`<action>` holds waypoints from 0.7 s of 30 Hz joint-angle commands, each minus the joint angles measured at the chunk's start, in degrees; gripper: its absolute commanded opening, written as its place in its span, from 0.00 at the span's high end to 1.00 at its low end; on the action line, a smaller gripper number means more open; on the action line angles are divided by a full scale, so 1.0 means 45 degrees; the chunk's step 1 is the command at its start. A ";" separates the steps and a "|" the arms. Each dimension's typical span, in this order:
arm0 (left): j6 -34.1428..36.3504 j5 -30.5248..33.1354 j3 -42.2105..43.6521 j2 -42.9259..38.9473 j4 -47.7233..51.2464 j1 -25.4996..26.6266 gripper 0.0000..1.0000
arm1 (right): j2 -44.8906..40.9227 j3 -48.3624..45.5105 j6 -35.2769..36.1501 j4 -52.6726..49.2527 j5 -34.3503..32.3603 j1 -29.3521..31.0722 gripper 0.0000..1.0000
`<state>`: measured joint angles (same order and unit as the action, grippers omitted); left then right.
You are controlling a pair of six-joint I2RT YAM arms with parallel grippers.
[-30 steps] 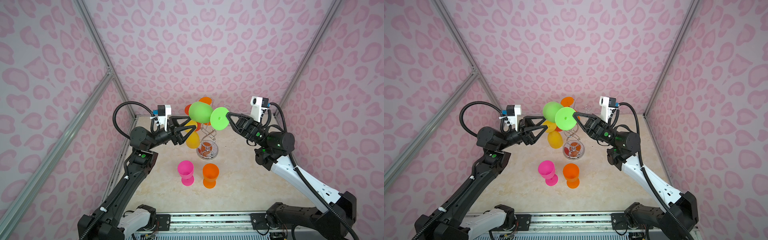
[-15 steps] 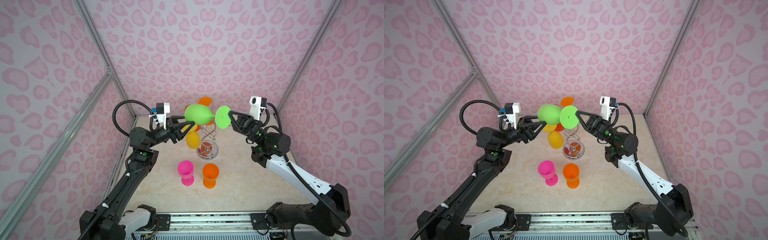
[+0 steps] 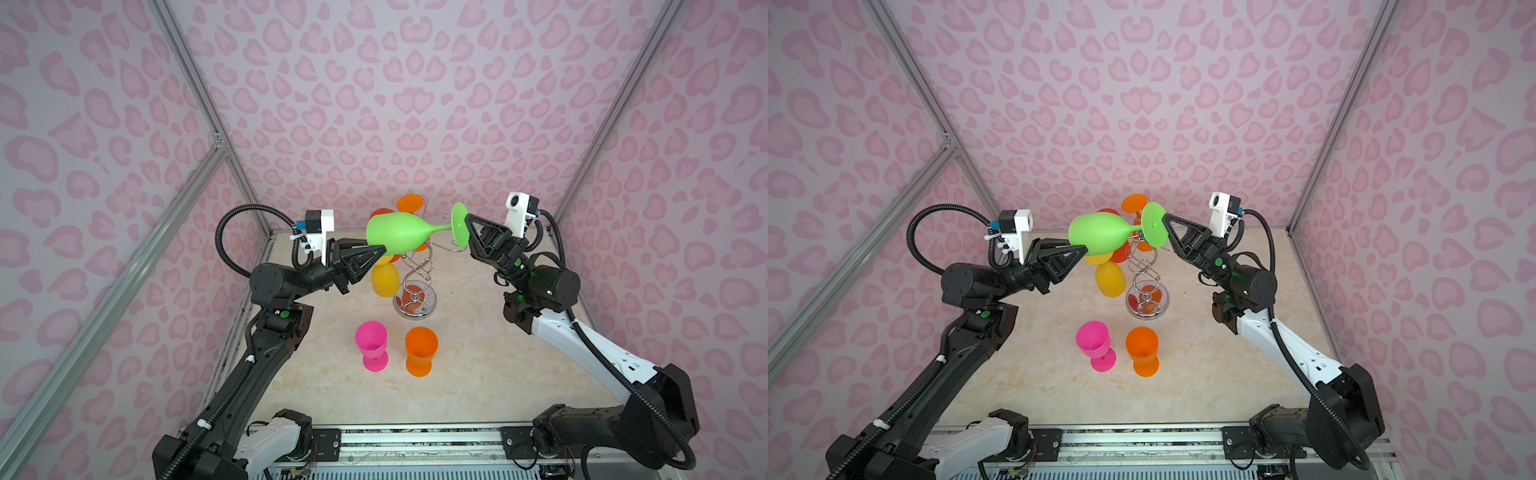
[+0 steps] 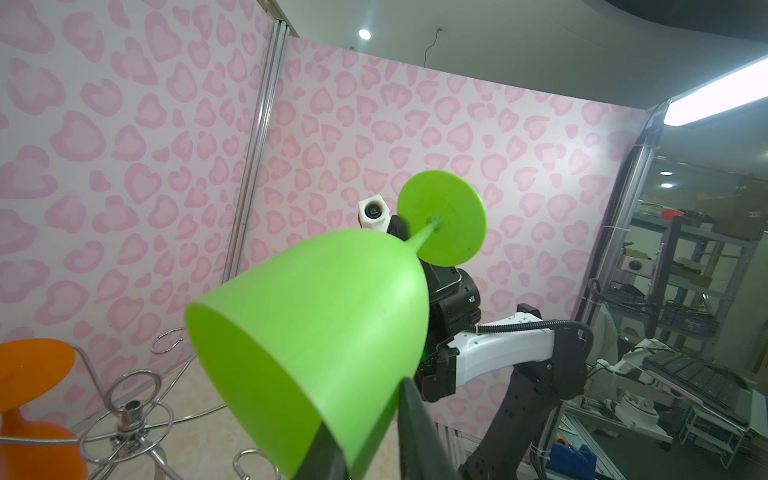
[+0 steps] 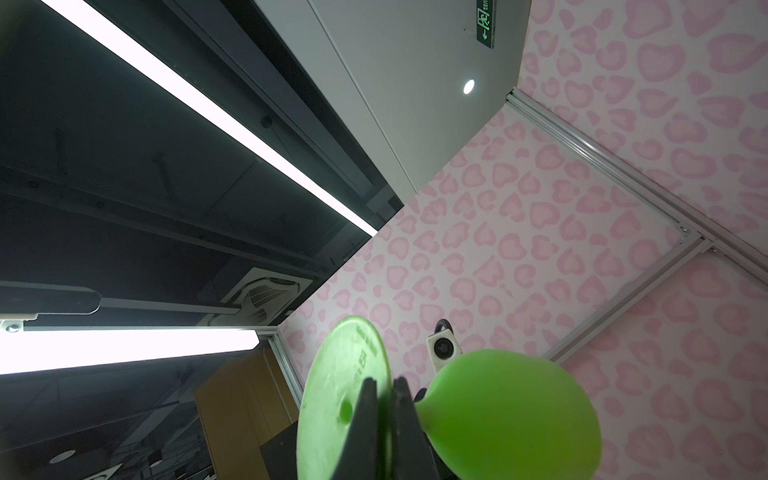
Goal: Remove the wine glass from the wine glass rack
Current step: 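Close the left gripper on the green glass bowl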
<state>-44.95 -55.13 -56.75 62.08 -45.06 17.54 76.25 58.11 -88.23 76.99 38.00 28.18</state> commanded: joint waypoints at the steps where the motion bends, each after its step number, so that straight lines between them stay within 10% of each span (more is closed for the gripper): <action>1: -0.0089 0.0250 -0.0026 -0.0142 -0.0671 0.0019 0.82 | 0.0153 -0.0179 0.0231 -0.0197 0.0799 -0.0041 0.95; 21: -0.0490 -0.0179 -0.0313 -0.1054 -0.0603 0.0020 0.98 | 0.0690 -0.0656 0.0113 0.0357 0.0899 -0.0495 0.71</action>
<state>-46.92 -55.70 -57.30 58.13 -46.48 17.69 79.07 55.44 -87.64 76.44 40.69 26.37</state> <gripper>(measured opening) 0.057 0.285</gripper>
